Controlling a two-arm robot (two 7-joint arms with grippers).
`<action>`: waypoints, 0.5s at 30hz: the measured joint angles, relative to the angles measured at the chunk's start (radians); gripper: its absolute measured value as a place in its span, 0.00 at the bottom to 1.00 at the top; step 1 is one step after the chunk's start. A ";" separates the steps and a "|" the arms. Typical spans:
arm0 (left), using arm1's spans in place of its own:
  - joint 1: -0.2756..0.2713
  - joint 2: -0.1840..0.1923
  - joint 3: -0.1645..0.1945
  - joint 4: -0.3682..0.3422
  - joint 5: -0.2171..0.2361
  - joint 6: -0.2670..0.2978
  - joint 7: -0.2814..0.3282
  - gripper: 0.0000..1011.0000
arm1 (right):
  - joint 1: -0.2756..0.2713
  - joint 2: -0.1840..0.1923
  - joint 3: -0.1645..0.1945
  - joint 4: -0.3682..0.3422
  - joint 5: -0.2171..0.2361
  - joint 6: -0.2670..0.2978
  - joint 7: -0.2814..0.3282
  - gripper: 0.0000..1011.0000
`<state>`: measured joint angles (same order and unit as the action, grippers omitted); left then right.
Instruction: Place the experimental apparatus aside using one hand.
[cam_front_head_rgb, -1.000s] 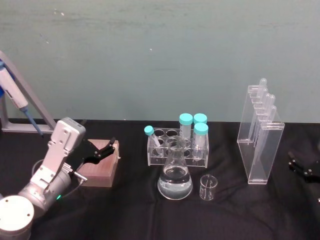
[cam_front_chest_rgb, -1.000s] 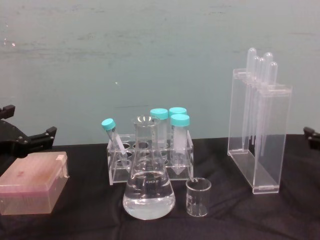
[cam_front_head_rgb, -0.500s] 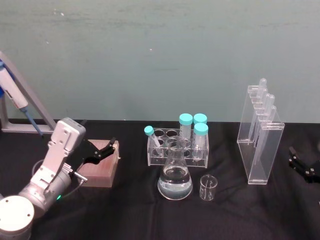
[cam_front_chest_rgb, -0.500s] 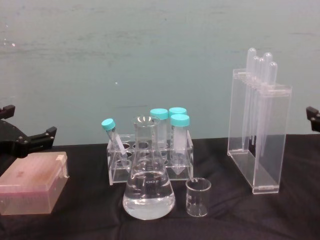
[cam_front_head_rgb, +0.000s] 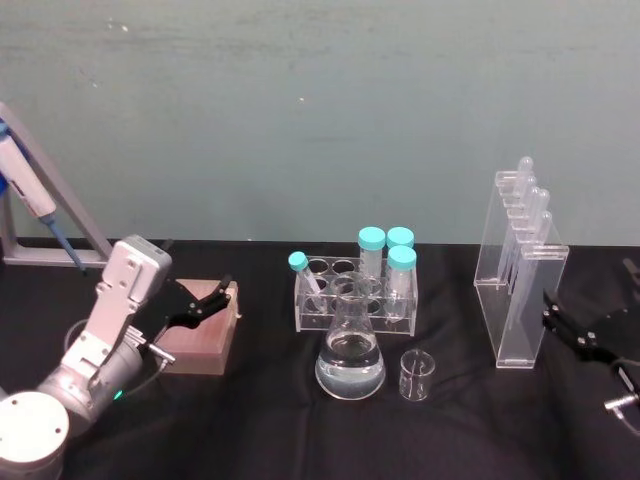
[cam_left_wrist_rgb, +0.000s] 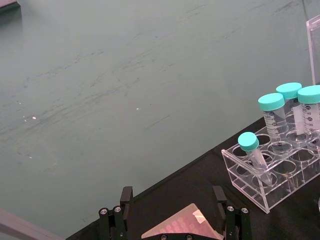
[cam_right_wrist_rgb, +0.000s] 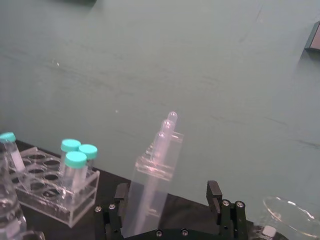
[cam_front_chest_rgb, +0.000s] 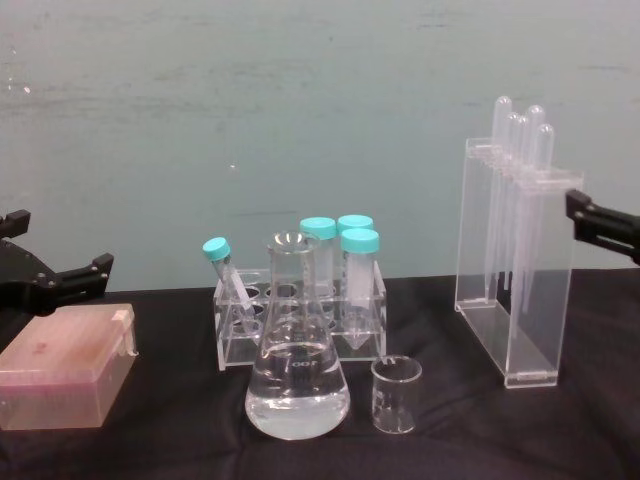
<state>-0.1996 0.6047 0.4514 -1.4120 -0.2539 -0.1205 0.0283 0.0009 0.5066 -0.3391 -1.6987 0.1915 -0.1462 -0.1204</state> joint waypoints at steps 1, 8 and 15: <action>0.000 0.000 0.000 0.000 0.000 0.000 0.000 0.99 | 0.002 -0.013 0.000 -0.001 0.000 0.001 0.000 0.99; 0.000 0.000 0.000 0.000 0.000 0.000 0.000 0.99 | 0.011 -0.076 0.005 -0.003 -0.007 0.015 -0.019 0.99; 0.000 0.000 0.000 0.000 0.000 0.000 0.000 0.99 | 0.020 -0.139 0.011 0.006 -0.017 0.035 -0.044 0.99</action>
<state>-0.1996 0.6047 0.4514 -1.4120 -0.2539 -0.1205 0.0282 0.0207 0.3671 -0.3283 -1.6931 0.1747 -0.1111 -0.1645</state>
